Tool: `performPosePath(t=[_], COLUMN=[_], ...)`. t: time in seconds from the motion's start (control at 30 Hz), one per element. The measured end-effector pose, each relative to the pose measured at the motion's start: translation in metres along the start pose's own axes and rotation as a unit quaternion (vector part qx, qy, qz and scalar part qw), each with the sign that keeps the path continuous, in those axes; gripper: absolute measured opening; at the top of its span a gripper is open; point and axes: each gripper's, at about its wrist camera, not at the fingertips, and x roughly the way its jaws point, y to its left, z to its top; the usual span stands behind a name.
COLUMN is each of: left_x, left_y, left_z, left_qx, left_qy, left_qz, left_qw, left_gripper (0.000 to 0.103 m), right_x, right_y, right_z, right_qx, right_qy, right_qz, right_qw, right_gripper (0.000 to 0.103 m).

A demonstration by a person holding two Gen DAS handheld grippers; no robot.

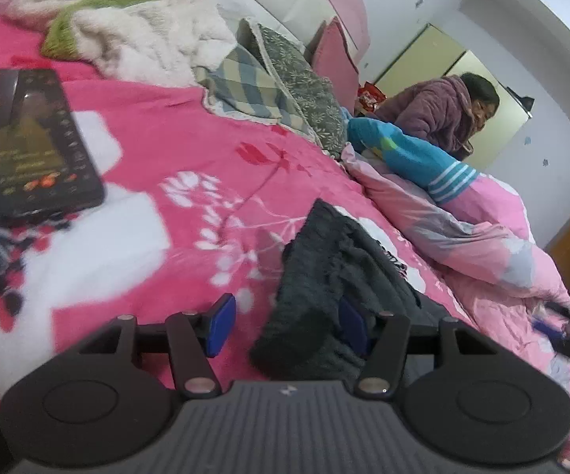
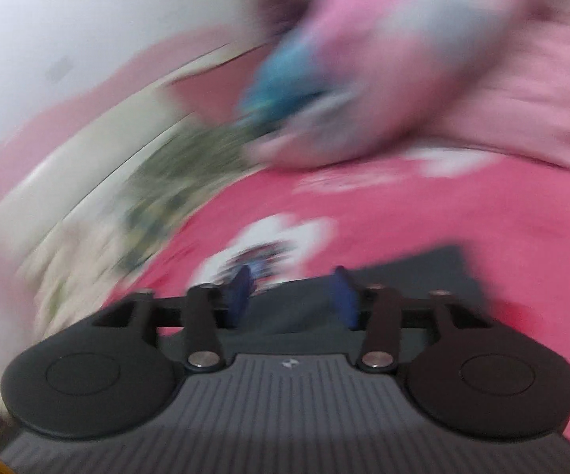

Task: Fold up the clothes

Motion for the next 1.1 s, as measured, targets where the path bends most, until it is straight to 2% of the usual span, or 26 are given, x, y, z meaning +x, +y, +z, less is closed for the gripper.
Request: performPosePath(t=[0.07,0.17,0.3,0.4,0.43,0.47,0.5,0.53,0.57,0.63,0.7,0.87,1.1], left_x=[0.001,0.001,-0.003,-0.001,-0.001,-0.002,-0.002,-0.003,-0.004,-0.005,-0.006,-0.003,0.005], left_y=[0.004,0.006,0.009,0.009,0.011,0.013,0.015,0.017,0.018,0.02,0.019,0.017,0.018], left_z=[-0.001,-0.004,-0.014,-0.019,-0.02,-0.02,-0.02,-0.02,-0.02,-0.021,-0.021,-0.023,-0.022], left_qx=[0.006,0.015,0.03,0.039,0.036,0.033,0.029,0.024,0.021,0.021,0.026,0.039,0.04], left_qy=[0.005,0.005,-0.006,-0.01,-0.009,-0.009,-0.009,-0.009,-0.009,-0.008,-0.004,0.012,0.037], left_qz=[-0.018,-0.06,-0.112,-0.142,-0.152,-0.163,-0.174,-0.185,-0.196,-0.221,-0.242,-0.273,-0.265], left_qw=[0.9998,0.9981,0.9932,0.9891,0.9877,0.9861,0.9843,0.9825,0.9803,0.9749,0.9699,0.9612,0.9627], left_gripper=[0.06,0.06,0.059,0.059,0.059,0.059,0.059,0.059,0.059,0.059,0.059,0.059,0.059], right_x=[0.046,0.123,0.205,0.243,0.25,0.258,0.26,0.259,0.256,0.248,0.236,0.211,0.245], right_y=[0.046,0.109,0.171,0.191,0.191,0.191,0.192,0.191,0.192,0.193,0.191,0.188,0.193], right_z=[0.0,-0.01,-0.034,-0.039,-0.041,-0.042,-0.044,-0.047,-0.049,-0.048,-0.041,-0.026,-0.038], right_qx=[-0.062,-0.147,-0.235,-0.255,-0.249,-0.243,-0.241,-0.241,-0.247,-0.267,-0.266,-0.266,-0.301], right_qy=[0.05,0.128,0.205,0.242,0.256,0.27,0.282,0.292,0.299,0.3,0.297,0.301,0.336], right_qz=[0.06,0.117,0.14,0.15,0.159,0.169,0.178,0.188,0.197,0.216,0.234,0.283,0.263], right_qw=[0.995,0.974,0.94,0.924,0.92,0.916,0.911,0.906,0.9,0.89,0.887,0.871,0.853], right_gripper=[0.061,0.068,0.069,0.068,0.066,0.057,0.034,0.019,0.009,0.007,0.006,0.006,0.006])
